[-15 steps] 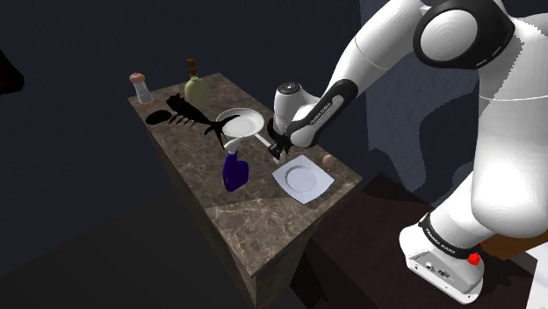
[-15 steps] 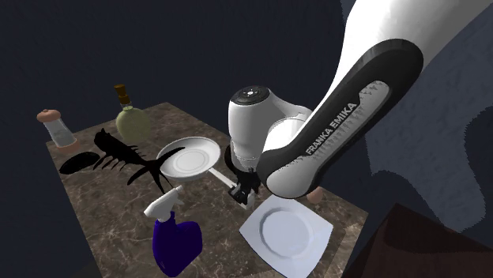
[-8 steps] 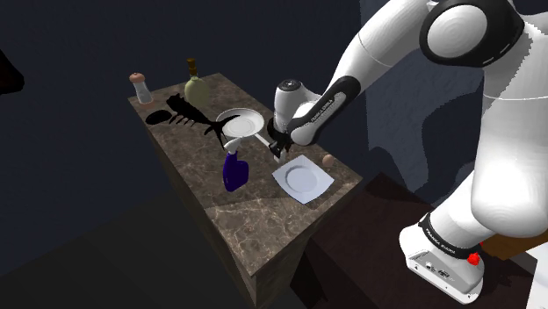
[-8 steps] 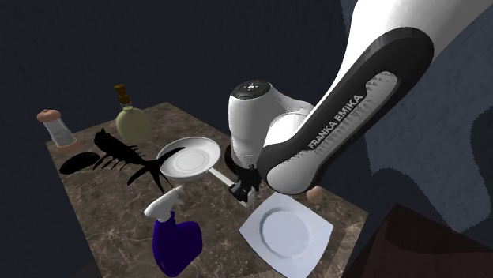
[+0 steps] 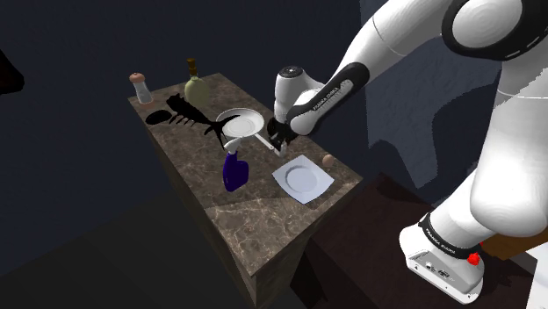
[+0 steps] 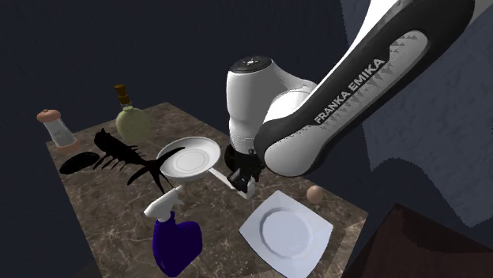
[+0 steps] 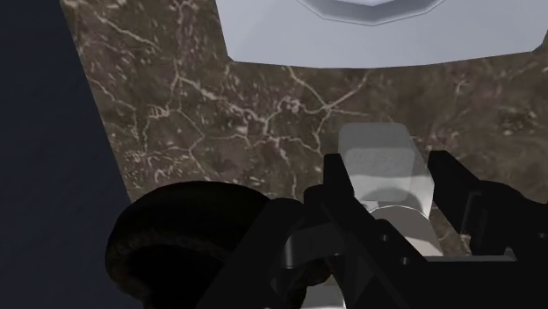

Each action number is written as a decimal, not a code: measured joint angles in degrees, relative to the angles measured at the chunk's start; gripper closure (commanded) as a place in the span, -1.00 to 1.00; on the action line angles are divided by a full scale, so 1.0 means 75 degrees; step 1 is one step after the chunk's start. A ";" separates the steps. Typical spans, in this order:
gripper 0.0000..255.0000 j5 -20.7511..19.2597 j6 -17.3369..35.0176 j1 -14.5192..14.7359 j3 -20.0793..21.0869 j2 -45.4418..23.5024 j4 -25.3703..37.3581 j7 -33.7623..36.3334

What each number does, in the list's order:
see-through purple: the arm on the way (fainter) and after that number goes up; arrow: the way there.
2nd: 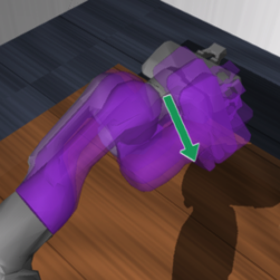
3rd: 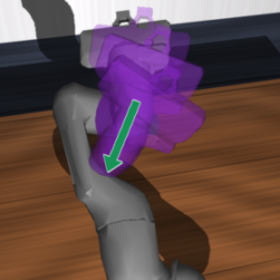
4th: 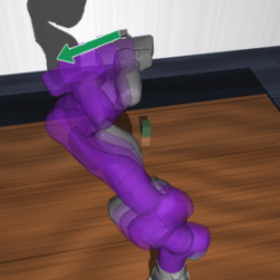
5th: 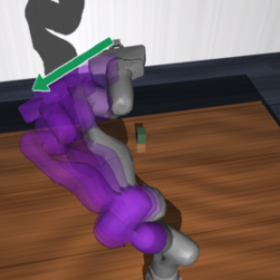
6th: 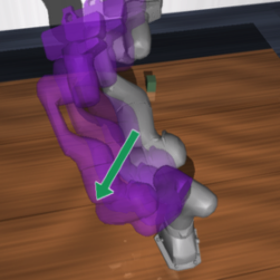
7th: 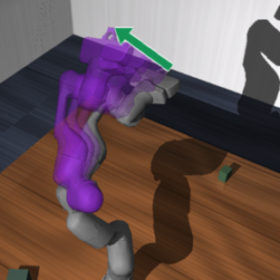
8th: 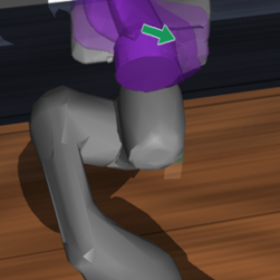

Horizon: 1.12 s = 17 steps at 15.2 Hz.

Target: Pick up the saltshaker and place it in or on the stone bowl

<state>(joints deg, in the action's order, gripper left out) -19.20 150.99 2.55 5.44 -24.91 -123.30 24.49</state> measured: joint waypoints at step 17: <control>1.00 0.0653 -0.1370 -0.0228 0.0347 0.1374 0.0039 -0.0615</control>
<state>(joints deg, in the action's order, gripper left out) -14.31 140.71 0.84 8.04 -14.61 -123.01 19.88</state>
